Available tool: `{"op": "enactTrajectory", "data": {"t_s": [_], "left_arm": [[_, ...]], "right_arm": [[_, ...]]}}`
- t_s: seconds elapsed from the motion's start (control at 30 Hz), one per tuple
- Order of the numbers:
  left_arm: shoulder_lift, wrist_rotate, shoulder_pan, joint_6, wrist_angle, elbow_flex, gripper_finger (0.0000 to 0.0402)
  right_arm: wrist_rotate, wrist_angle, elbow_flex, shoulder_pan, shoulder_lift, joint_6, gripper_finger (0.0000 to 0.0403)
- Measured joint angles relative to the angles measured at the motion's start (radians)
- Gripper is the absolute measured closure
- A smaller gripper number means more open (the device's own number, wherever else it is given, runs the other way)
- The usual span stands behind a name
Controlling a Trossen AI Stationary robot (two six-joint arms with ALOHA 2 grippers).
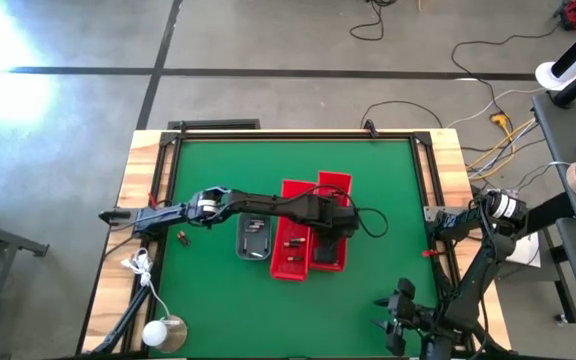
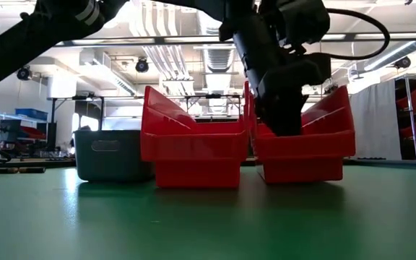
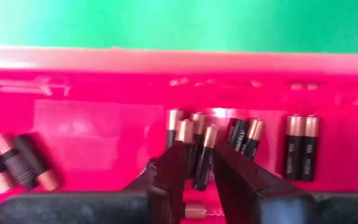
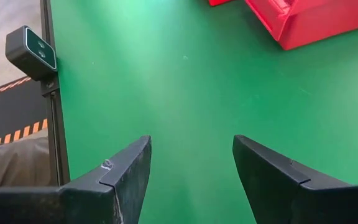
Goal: Sort batteries
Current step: Put the small black battery into the right red bin
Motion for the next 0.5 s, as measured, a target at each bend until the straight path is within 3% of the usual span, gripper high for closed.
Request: {"op": "enactTrajectory", "data": {"t_s": [0.27,0.5], "left_arm": [[-0.061,0.035,-0.009,-0.016,-0.015,0.023,0.0327],[-0.259,0.024,-0.042,-0.015,-0.082,0.009,0.0327]], "right_arm": [[-0.024,0.004,0.0,0.0,0.0,0.0,0.0184],[-0.024,0.01,0.008,0.0,0.0,0.0,0.0184]]}}
